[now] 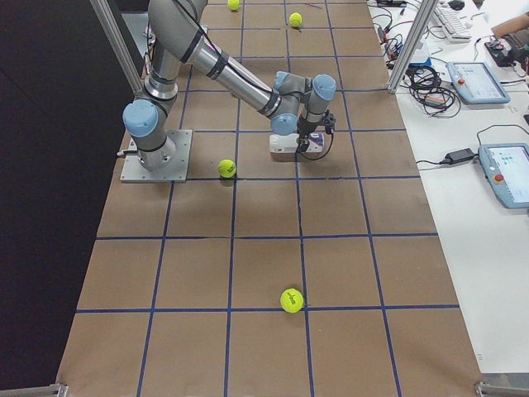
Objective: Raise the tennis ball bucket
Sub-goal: 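Lower the right gripper onto the upright Wilson can and grasp it, then carry the can toward the table centre and lay it on its side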
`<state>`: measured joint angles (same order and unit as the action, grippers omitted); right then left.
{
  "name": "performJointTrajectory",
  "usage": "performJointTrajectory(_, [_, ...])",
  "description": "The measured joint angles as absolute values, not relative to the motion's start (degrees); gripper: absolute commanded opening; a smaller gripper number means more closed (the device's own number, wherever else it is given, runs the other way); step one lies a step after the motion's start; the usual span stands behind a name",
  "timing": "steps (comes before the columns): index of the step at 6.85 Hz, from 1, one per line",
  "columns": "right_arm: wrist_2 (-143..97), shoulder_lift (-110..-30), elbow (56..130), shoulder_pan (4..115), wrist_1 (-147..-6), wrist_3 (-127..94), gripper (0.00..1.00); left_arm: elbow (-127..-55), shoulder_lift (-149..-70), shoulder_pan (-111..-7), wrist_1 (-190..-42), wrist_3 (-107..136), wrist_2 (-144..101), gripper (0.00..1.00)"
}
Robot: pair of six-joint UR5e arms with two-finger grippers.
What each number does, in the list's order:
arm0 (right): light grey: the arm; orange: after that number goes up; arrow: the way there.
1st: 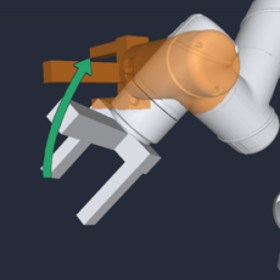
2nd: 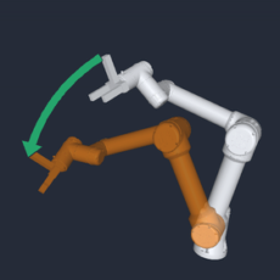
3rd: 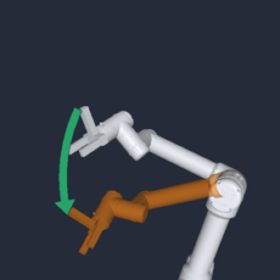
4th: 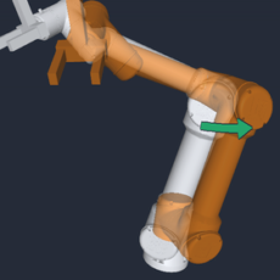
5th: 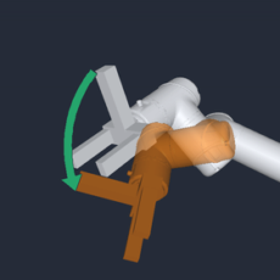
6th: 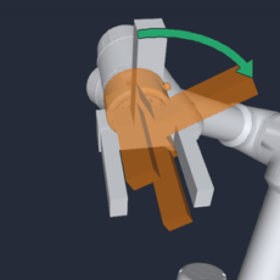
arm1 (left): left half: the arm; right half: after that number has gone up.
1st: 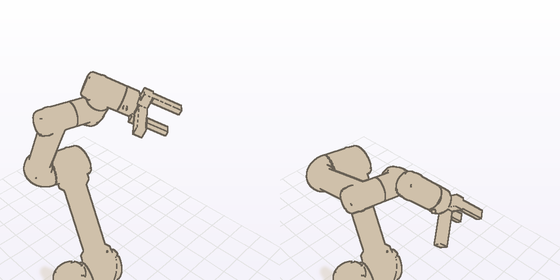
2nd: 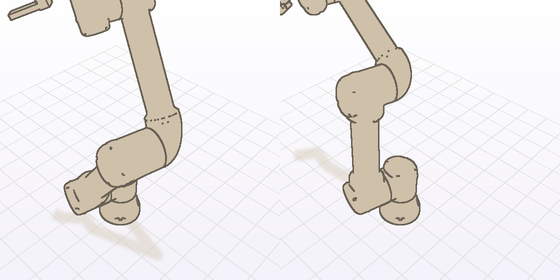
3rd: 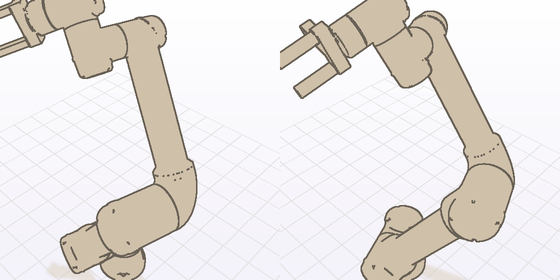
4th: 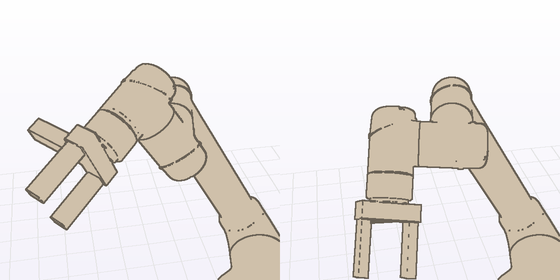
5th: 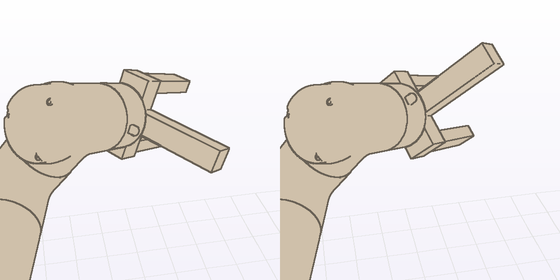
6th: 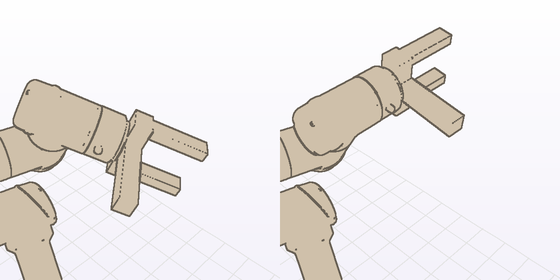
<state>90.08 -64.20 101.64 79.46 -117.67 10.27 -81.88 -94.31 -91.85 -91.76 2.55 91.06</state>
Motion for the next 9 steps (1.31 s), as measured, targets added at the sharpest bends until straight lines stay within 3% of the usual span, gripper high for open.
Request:
performJointTrajectory(3, [90.0, -65.5, 98.6, 80.8, -117.5, 10.5, 0.56, -81.9, -94.3, -91.8, -91.8, 2.5, 91.1, 1.00])
performJointTrajectory(6, [90.9, -66.5, 88.7, 92.8, -117.5, 20.6, 0.56, -81.9, -94.3, -91.8, -91.8, 2.5, 91.1, 1.00])
performJointTrajectory(9, [90.6, -61.8, 84.7, 101.2, -126.1, 40.1, 0.58, -81.9, -94.2, -91.8, -91.8, 2.5, 91.1, 1.00])
